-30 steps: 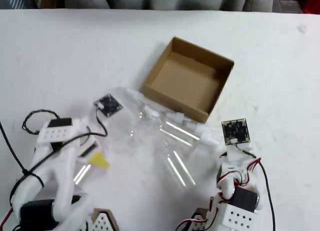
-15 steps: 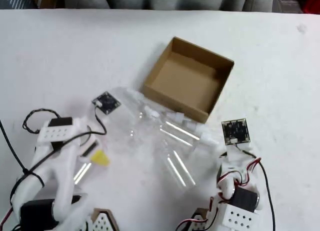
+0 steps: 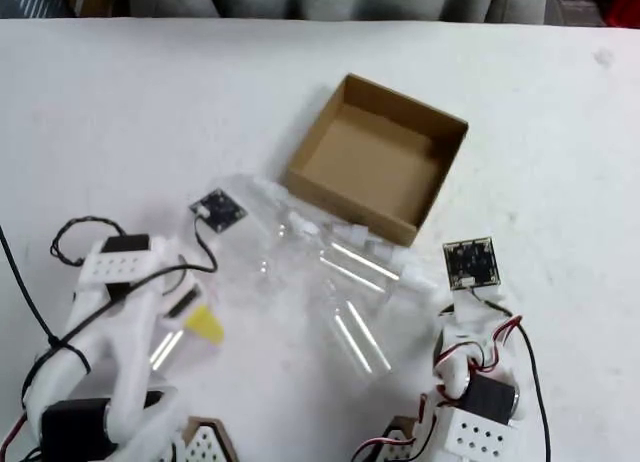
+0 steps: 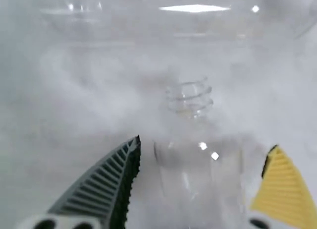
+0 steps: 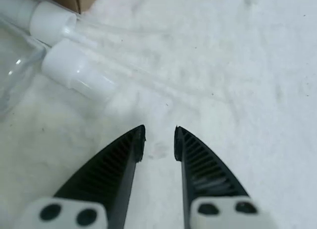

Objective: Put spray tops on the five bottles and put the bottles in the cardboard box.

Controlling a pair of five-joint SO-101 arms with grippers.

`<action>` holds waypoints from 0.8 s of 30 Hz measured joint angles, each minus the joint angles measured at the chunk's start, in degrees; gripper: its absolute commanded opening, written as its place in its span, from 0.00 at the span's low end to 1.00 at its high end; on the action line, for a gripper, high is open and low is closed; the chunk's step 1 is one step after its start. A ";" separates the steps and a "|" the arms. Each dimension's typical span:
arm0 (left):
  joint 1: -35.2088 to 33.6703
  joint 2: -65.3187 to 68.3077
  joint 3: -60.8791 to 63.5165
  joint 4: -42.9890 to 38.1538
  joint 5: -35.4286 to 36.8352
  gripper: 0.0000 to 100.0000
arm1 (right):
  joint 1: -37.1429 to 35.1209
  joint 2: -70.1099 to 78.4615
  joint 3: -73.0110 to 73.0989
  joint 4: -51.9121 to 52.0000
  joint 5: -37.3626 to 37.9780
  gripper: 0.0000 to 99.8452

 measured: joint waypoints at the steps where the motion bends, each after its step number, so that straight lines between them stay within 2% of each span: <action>1: 0.00 0.00 0.18 -1.14 0.00 0.29 | 0.00 0.00 0.00 0.00 0.00 0.07; 7: 0.53 0.00 0.53 -4.92 0.00 0.23 | 0.00 0.00 0.00 0.00 0.00 0.07; 15: 0.88 0.00 0.70 -4.92 0.00 0.02 | 0.00 0.00 0.00 0.00 0.00 0.07; 20: 0.88 0.00 0.70 -5.10 -0.44 0.02 | 0.00 0.00 0.00 0.00 0.00 0.07; 24: 0.79 0.00 0.70 -7.65 6.51 0.02 | 0.00 0.00 0.00 0.00 0.00 0.07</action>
